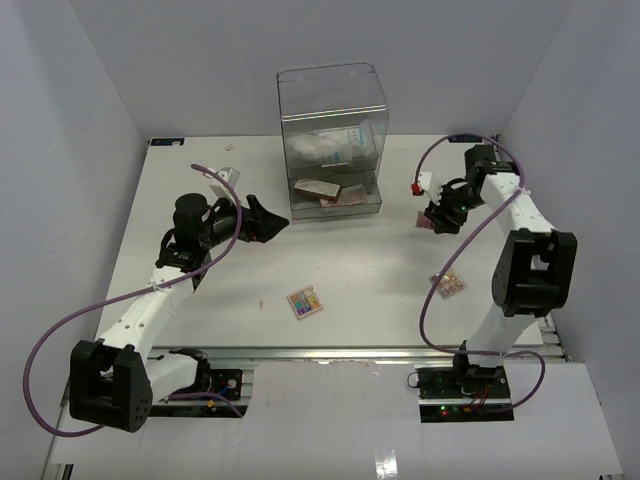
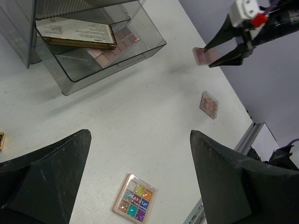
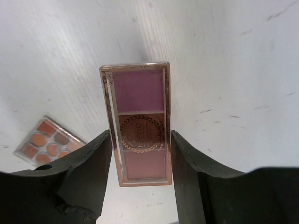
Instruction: Organize the makeup
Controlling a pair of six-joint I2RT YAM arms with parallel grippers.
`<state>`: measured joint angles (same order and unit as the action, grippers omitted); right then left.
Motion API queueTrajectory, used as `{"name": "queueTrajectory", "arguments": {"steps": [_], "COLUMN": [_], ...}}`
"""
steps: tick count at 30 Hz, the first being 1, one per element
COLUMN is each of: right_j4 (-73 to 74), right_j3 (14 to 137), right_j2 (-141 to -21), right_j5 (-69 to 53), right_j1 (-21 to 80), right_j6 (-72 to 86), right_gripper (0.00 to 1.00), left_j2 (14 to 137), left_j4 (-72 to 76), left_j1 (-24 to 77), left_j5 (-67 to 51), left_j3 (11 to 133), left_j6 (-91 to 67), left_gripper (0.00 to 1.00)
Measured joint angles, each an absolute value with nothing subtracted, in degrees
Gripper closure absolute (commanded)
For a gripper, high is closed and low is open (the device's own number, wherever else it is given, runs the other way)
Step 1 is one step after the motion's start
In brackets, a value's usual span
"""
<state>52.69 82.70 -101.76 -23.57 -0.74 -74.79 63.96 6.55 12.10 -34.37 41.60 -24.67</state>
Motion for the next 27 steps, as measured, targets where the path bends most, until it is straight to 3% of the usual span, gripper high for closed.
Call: {"name": "queueTrajectory", "arguments": {"steps": [6, 13, 20, 27], "right_j4": [53.6, 47.8, 43.0, 41.3], "right_j3": [82.7, 92.1, 105.8, 107.2], "right_j2": [-89.2, -97.2, -111.8, -115.0], "right_j5": [-24.4, -21.0, -14.9, -10.7], "right_j1": [12.1, 27.9, 29.9, 29.7], "right_j6": [-72.9, -64.7, -59.3, -58.1], "right_gripper": [0.83, 0.81, 0.74, 0.59], "left_j2": [64.0, 64.0, 64.0, 63.9], "left_j4": [6.6, 6.5, 6.3, 6.1], "left_j1": [12.1, 12.1, 12.1, 12.1], "left_j5": [-34.7, -34.5, -33.9, -33.9], "left_j3": [41.6, 41.6, 41.6, 41.6], "left_j6": [-24.6, -24.2, -23.6, -23.4], "left_gripper": [0.02, 0.02, 0.02, 0.02]}}
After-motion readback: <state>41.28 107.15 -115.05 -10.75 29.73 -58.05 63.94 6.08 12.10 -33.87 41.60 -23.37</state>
